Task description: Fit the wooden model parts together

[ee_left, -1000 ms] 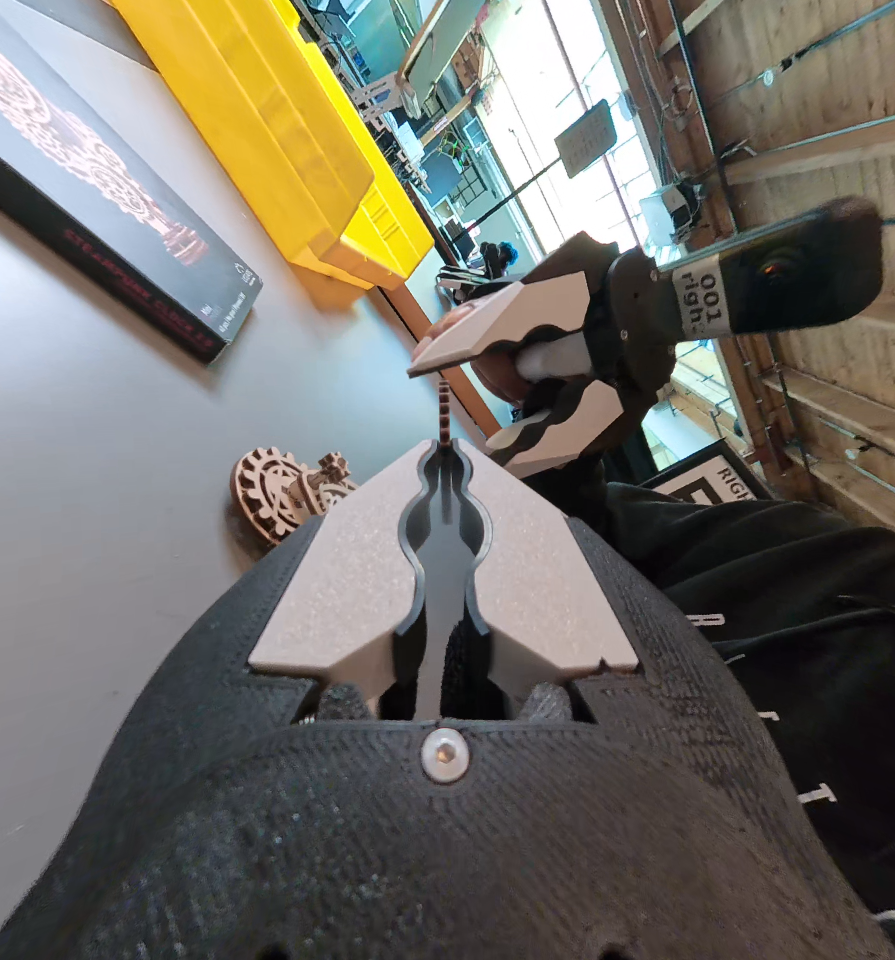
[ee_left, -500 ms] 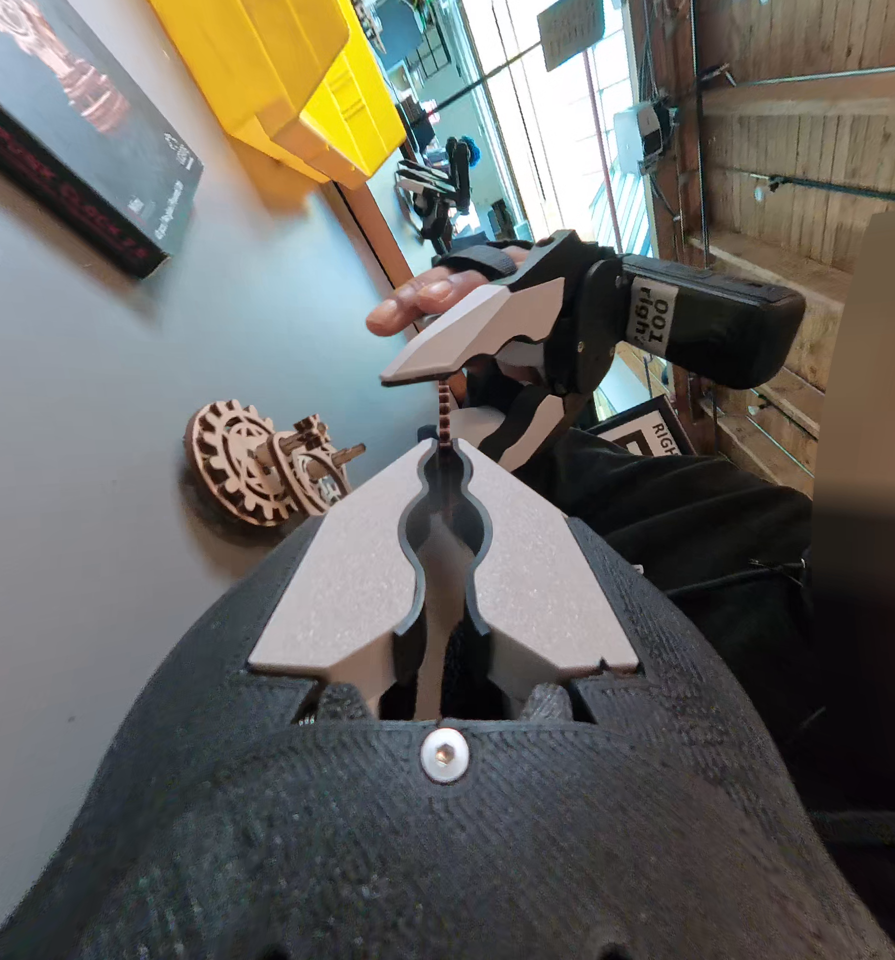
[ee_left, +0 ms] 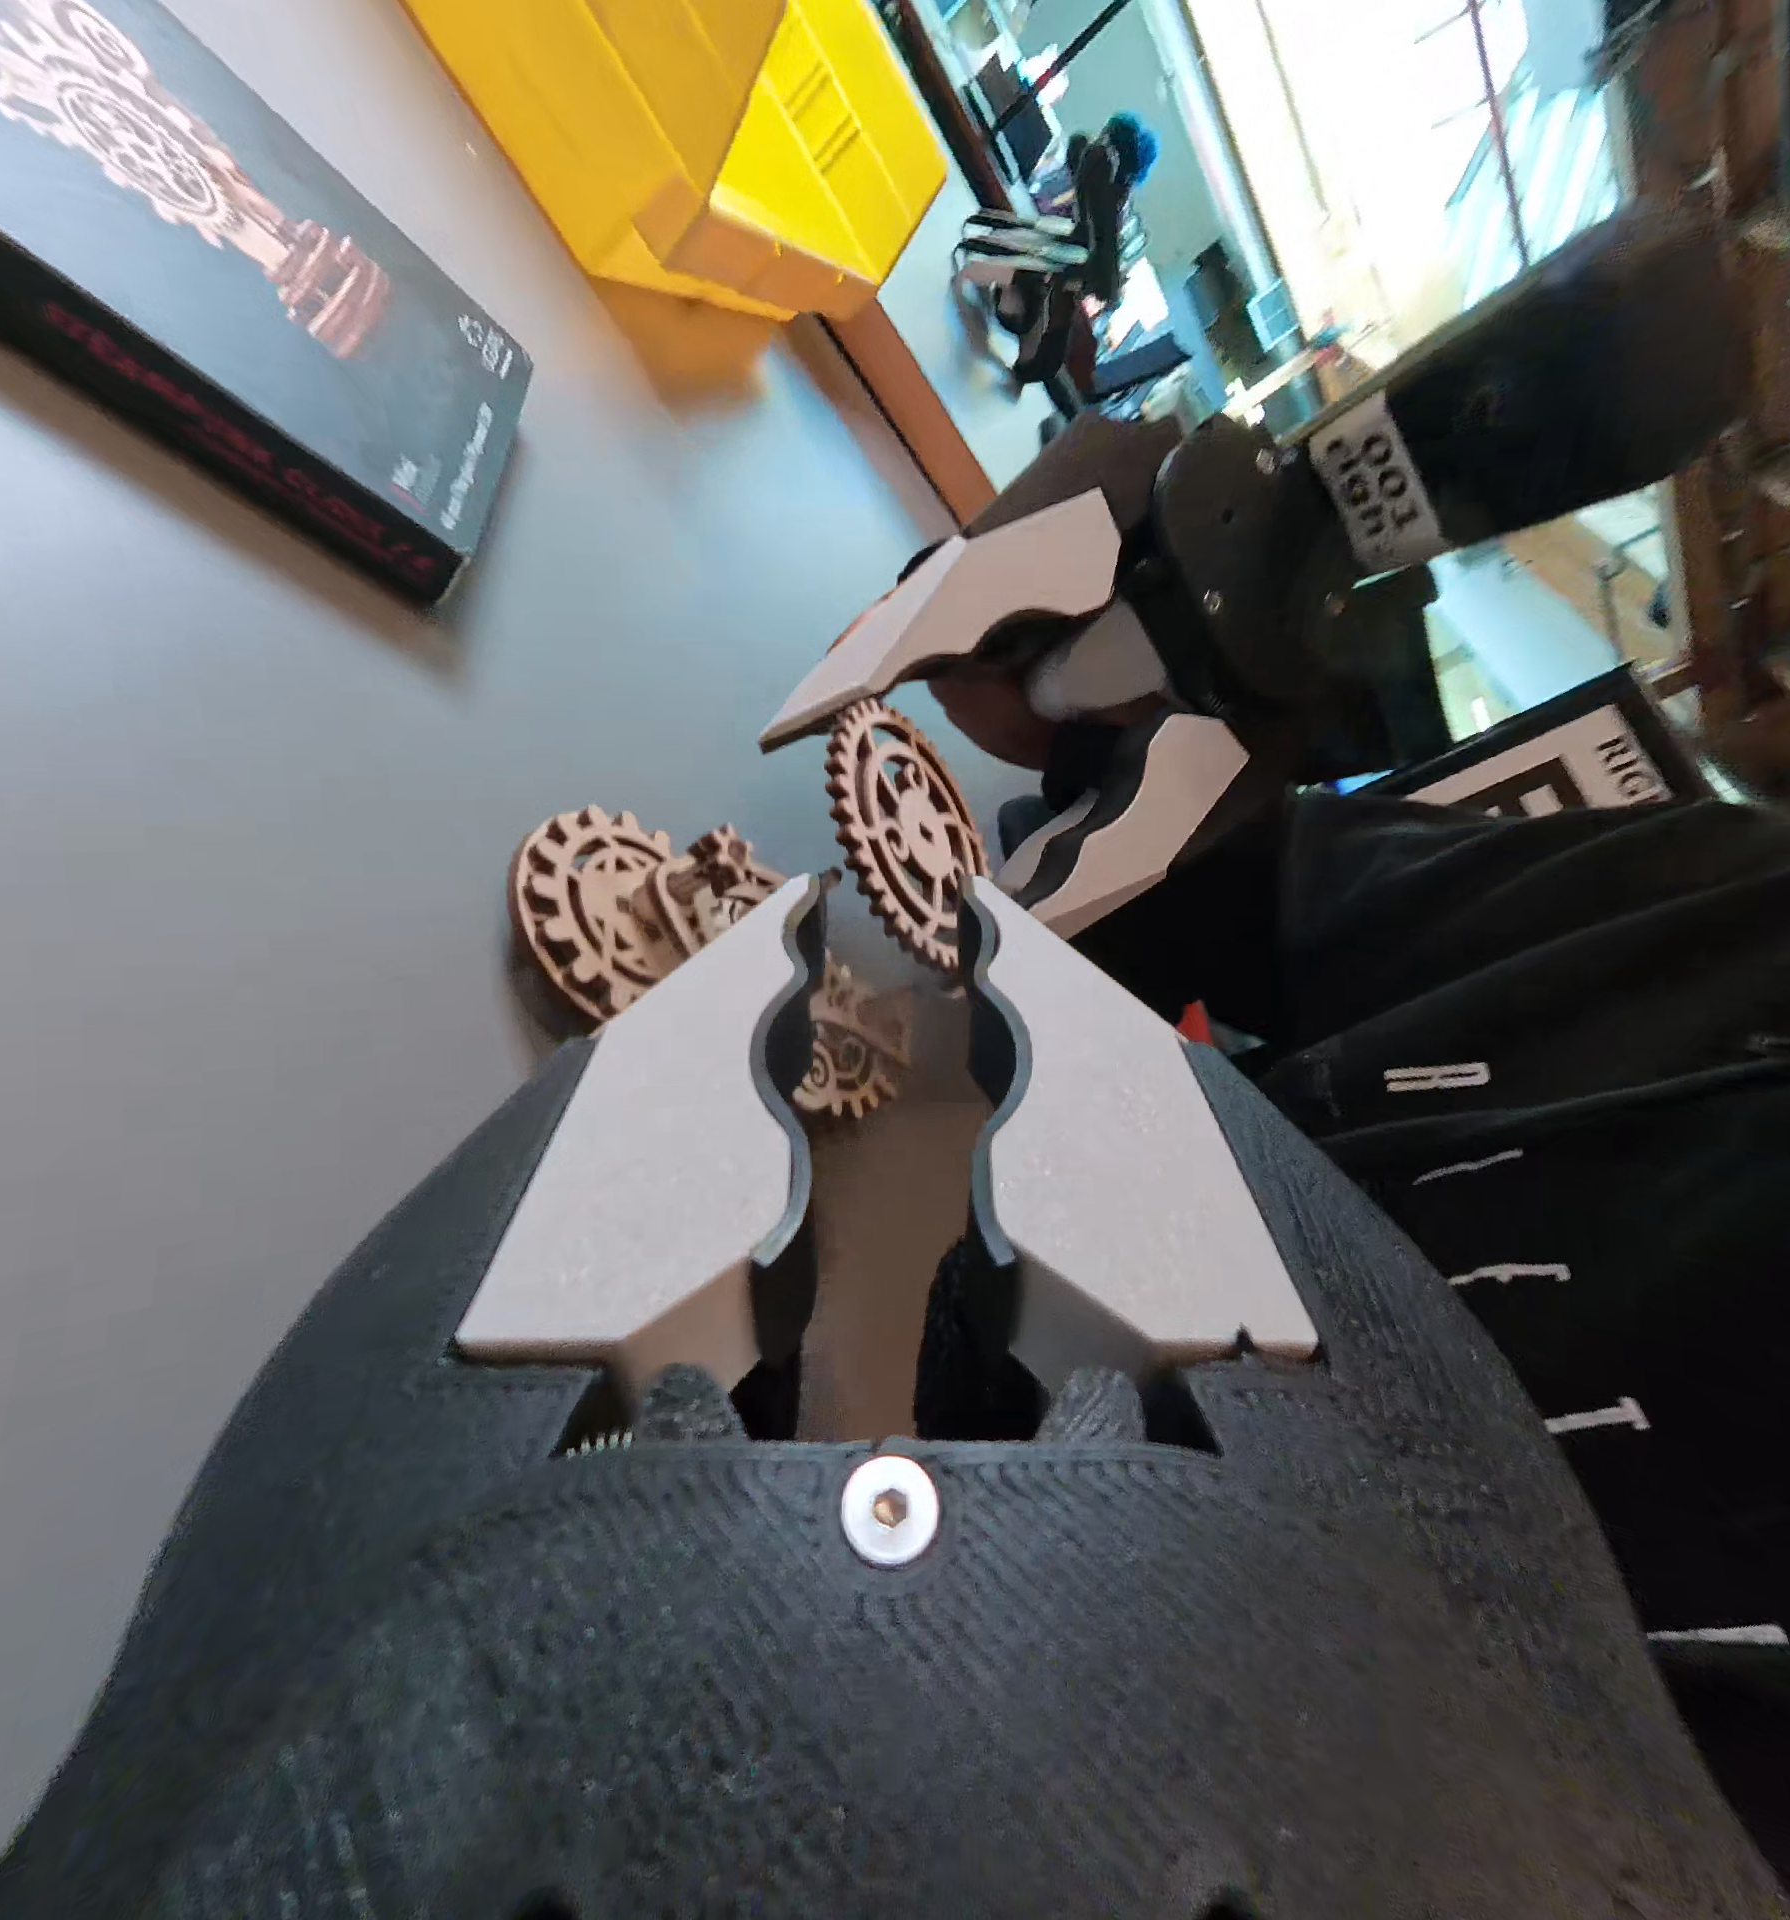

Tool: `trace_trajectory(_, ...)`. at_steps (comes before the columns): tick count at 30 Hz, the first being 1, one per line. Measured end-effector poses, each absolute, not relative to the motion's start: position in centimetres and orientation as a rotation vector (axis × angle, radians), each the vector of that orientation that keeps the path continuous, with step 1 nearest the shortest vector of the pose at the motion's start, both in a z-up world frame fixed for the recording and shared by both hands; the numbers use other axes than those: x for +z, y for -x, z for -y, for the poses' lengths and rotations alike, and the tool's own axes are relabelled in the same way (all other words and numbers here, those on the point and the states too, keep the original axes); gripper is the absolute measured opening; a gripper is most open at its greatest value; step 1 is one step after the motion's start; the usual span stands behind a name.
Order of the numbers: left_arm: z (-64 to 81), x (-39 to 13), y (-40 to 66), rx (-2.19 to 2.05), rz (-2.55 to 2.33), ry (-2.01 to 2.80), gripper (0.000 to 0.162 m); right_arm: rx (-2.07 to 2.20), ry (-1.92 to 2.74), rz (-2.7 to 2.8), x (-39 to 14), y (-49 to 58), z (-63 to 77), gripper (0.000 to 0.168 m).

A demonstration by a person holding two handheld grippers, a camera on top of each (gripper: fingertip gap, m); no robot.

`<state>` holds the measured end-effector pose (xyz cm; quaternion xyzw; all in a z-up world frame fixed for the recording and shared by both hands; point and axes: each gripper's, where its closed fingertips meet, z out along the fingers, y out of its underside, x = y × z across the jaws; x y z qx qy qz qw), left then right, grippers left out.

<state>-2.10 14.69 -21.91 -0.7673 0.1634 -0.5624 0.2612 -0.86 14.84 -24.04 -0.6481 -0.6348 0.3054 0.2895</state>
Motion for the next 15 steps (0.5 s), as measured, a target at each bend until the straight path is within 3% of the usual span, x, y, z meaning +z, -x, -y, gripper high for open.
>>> trace_trajectory(1, -14.3, -22.2, 2.0, -1.506, -0.457, 2.093, 0.023, 0.804, 1.765, 1.68, -24.3, 0.8, -14.9, 0.064)
trace_trajectory(7, -13.9, -23.4, 1.3, -1.51, -0.428, 2.129, 0.012, 0.83, 1.862, 1.622, -25.1, 0.9, -14.7, 0.064)
trace_trajectory(15, -14.0, -23.5, 1.2, -1.485, -0.424, 2.139, 0.013, 0.881, 1.936, 1.576, -25.3, 0.7, -14.6, 0.064)
